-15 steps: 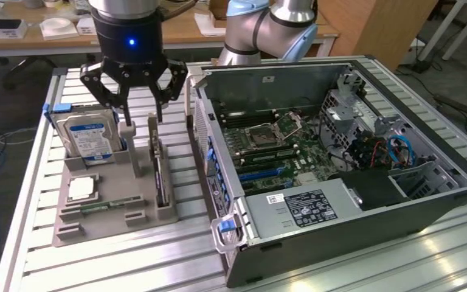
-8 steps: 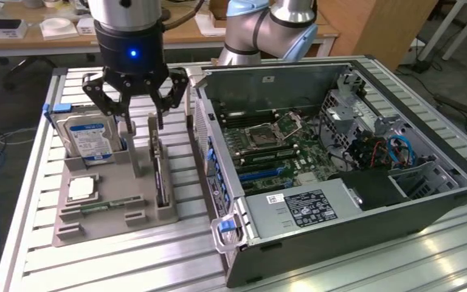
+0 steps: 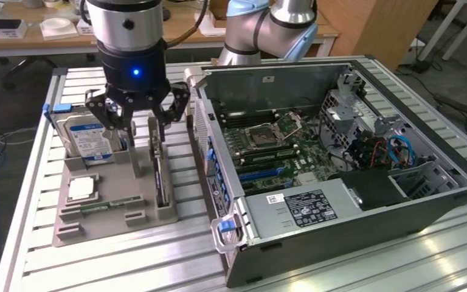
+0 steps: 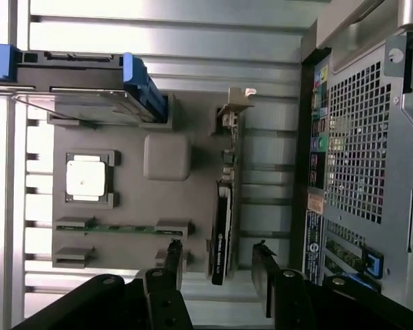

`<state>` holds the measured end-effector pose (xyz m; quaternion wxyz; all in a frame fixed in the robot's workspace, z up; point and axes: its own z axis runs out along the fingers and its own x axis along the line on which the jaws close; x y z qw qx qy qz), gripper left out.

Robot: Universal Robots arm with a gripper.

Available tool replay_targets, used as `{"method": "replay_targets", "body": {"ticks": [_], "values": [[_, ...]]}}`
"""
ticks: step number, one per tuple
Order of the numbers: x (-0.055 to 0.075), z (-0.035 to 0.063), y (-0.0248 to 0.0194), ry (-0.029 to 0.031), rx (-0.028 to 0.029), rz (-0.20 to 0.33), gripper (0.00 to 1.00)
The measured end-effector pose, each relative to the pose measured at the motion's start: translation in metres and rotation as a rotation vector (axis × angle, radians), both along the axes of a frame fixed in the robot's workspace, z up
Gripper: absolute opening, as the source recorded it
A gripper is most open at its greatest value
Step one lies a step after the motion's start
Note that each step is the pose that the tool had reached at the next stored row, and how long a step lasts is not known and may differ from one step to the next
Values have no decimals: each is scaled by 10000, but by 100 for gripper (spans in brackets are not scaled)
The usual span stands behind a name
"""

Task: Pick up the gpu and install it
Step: 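Pick up the gpu and move the gpu toward the slot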

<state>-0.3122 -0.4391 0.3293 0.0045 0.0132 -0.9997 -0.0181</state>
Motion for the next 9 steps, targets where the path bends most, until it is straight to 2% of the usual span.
{"method": "replay_targets", "body": {"ticks": [9], "values": [[0, -164, -128, 0, 0, 0, 53]]}}
